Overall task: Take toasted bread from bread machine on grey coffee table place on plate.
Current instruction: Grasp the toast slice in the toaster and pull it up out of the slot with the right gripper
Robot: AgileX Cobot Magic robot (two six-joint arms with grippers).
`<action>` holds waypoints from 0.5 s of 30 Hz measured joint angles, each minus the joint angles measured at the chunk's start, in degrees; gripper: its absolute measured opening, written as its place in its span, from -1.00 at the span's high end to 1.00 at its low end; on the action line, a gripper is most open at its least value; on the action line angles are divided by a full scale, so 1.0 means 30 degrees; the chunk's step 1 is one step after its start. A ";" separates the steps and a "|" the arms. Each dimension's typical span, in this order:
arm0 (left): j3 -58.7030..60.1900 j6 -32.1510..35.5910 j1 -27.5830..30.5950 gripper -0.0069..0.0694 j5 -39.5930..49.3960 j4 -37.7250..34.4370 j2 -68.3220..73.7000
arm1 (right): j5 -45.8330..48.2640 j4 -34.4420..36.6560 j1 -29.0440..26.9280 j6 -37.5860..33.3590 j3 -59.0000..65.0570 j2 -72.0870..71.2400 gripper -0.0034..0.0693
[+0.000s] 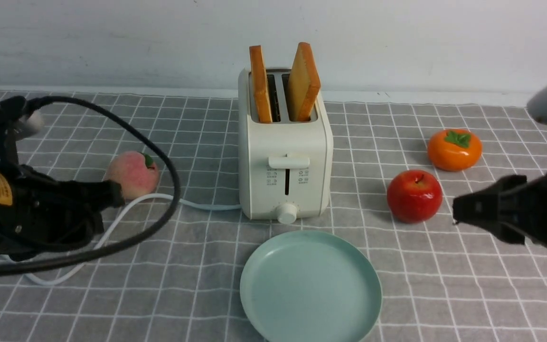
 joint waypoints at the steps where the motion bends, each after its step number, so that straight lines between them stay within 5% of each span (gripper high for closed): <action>1: 0.0000 0.0086 0.0000 0.19 0.0070 -0.0004 0.0000 | 0.0000 -0.0003 0.0000 -0.0035 0.0000 0.0115 0.25; 8: -0.0015 0.1714 0.0000 0.19 0.3493 -0.0446 0.0000 | -0.0044 0.0461 0.0000 -0.0568 -0.6450 0.5460 0.22; 15: -0.0015 0.1812 0.0000 0.19 0.5949 -0.1084 0.0000 | -0.0313 0.0935 0.0016 -0.0672 -1.3351 1.1514 -0.06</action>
